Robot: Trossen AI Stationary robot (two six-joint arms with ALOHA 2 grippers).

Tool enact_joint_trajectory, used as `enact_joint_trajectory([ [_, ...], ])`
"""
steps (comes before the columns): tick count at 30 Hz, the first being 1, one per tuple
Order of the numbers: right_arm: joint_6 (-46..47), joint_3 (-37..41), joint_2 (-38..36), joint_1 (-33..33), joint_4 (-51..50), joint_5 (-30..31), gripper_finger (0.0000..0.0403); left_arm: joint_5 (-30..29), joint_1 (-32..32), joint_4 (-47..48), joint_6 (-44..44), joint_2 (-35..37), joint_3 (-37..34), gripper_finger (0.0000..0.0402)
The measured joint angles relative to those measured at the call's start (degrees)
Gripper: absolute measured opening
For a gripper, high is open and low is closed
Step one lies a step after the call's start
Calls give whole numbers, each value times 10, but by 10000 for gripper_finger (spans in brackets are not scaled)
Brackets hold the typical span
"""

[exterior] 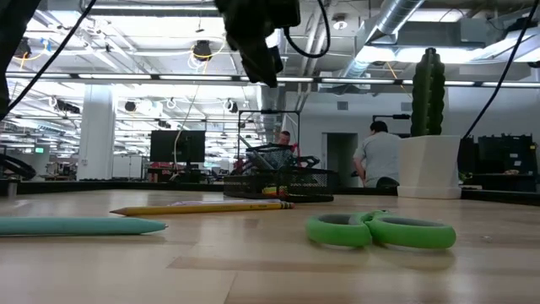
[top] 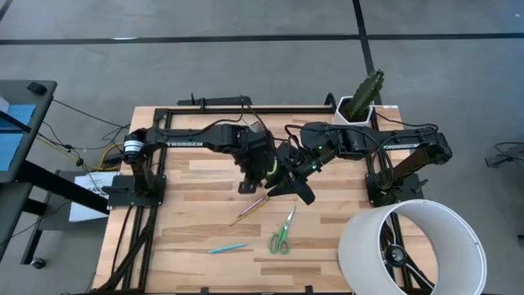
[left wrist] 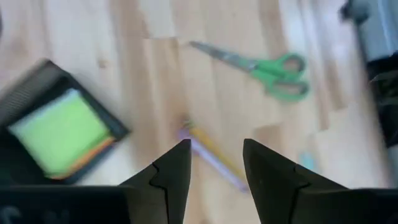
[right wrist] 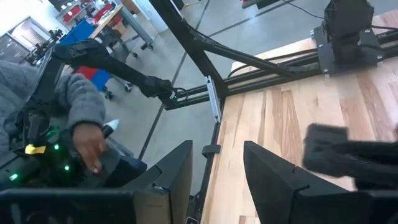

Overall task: Pick and place office supplies into organizer
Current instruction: Put the purple pen into the black desk organizer

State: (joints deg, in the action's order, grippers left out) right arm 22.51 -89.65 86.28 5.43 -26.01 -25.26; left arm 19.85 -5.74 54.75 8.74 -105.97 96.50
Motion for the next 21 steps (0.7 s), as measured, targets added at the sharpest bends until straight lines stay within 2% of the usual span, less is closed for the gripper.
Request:
enact_joint_trajectory([
  [2,8,0,0,1,16,-5,135,-3,10,-16,-54,0,-7,139],
  [5,11,0,0,10,16,-16,134,-38,20,-30,-134,-1,-21,139],
  [8,11,0,0,21,6,-20,133,-70,30,-35,-162,0,-27,139],
  [13,4,0,5,42,13,-43,134,-156,58,-43,-226,-1,-29,139],
  [21,-150,0,4,67,23,-152,132,-276,111,-34,-246,29,-29,139],
])
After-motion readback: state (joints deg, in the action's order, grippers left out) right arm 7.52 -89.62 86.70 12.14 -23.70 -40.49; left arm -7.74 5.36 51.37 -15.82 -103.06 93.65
